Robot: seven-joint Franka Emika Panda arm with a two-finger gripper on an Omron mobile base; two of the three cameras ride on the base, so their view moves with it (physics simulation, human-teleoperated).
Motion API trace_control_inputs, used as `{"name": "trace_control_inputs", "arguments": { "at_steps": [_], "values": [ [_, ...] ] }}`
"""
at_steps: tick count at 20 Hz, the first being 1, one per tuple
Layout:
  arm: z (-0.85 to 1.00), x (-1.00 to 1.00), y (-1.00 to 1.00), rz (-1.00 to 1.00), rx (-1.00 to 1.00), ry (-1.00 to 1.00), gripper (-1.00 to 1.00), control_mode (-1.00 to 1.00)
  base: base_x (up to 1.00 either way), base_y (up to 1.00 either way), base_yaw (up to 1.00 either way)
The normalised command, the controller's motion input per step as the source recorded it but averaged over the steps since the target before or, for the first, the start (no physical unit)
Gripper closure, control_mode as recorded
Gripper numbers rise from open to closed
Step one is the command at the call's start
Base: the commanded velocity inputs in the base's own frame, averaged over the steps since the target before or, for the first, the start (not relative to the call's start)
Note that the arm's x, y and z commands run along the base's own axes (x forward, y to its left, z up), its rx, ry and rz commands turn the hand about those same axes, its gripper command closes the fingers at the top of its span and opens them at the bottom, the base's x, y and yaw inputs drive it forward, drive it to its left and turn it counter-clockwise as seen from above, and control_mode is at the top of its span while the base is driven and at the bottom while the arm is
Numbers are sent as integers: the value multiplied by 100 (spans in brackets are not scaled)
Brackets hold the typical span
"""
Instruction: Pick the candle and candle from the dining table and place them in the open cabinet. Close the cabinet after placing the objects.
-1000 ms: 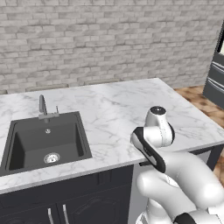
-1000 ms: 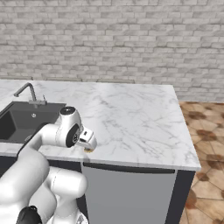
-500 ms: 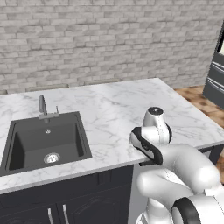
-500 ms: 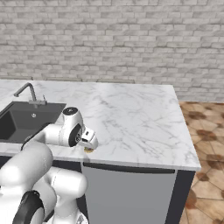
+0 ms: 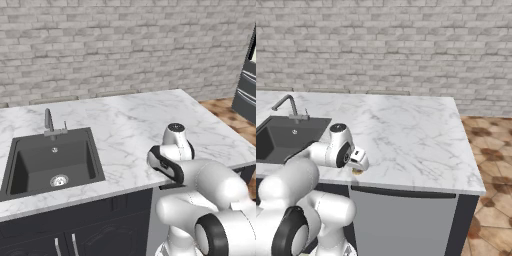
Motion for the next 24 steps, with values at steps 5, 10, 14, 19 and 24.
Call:
{"name": "trace_control_inputs", "arguments": {
  "at_steps": [5, 10, 14, 19, 24],
  "values": [
    [-14, 2, 0, 0, 0, 0, -100, -100, 0, 0, 0],
    [-14, 3, 0, 0, 0, 0, -100, -100, 0, 0, 0],
    [-13, 3, 0, 0, 0, 0, -100, -100, 0, 0, 0],
    [-9, 3, 0, 0, 0, 0, -100, -100, 0, 0, 0],
    [-11, 5, 0, 0, 0, 0, -100, -100, 0, 0, 0]
  ]
}}
